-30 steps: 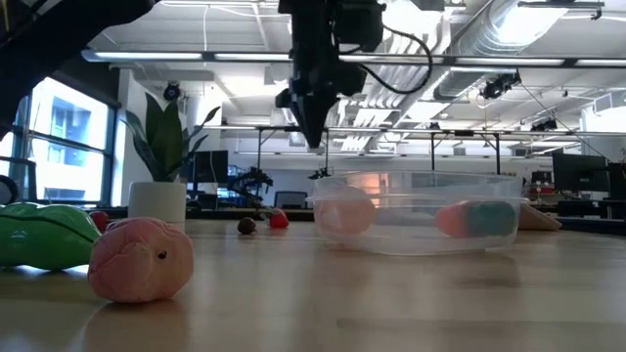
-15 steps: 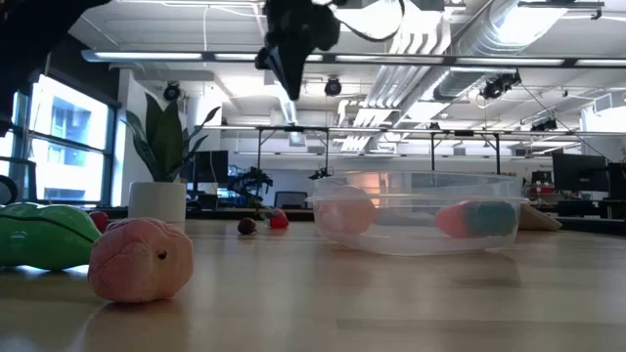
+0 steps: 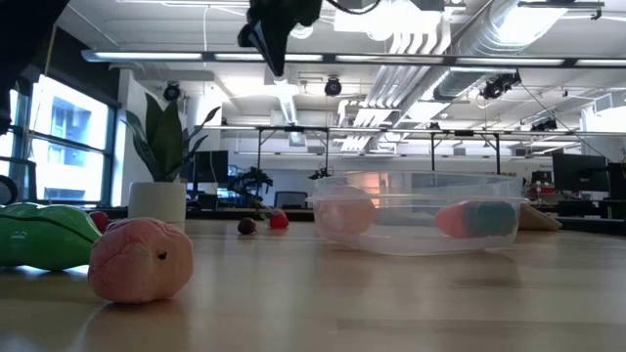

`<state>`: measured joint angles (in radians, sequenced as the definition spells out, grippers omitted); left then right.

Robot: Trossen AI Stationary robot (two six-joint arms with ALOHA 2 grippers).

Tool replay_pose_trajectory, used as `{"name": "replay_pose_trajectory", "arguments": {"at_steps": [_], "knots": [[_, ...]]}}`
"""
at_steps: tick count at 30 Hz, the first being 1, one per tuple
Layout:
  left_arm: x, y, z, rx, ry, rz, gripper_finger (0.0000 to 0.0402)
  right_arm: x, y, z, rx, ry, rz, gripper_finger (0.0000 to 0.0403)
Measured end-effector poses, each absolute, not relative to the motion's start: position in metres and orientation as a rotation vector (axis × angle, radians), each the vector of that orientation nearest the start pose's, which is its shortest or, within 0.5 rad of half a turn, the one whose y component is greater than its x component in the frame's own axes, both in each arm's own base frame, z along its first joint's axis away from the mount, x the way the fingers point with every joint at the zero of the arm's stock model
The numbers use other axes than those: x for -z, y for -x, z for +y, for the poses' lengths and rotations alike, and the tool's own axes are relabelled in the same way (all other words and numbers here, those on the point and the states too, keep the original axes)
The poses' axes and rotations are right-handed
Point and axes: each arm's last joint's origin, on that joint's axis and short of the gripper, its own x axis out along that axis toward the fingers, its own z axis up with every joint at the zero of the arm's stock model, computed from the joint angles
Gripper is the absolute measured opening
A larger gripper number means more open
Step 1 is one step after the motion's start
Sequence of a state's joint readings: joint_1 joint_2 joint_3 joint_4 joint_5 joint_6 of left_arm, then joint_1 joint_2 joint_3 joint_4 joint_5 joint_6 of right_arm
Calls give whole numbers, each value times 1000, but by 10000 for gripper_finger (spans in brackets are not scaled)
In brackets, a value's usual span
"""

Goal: Pick and placing Produce into tupperware
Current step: Put the red strawberry into the transparent bin

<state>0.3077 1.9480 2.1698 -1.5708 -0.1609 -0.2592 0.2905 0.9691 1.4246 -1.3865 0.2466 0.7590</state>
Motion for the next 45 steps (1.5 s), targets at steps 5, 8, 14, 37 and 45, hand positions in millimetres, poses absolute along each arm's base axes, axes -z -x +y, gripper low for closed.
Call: {"name": "replay_pose_trajectory", "arguments": {"at_steps": [5,8,14,37,45], "knots": [[-362,-318,107,-709,334,1308,8,-406,-118,28,297,-460,855,130],[-337,-309,103,-718,370,1253,8,-406,-118,28,297,-460,855,130],[-299,-313,109,-532,433,1065,8,-406,-118,28,297,-460,855,130],[-229,-348,182,-355,317,1321,8,-406,-118,28,297,-460,856,130],[-220,-364,187,-355,265,1399,43,-406,-118,28,297,-460,855,130]]}}
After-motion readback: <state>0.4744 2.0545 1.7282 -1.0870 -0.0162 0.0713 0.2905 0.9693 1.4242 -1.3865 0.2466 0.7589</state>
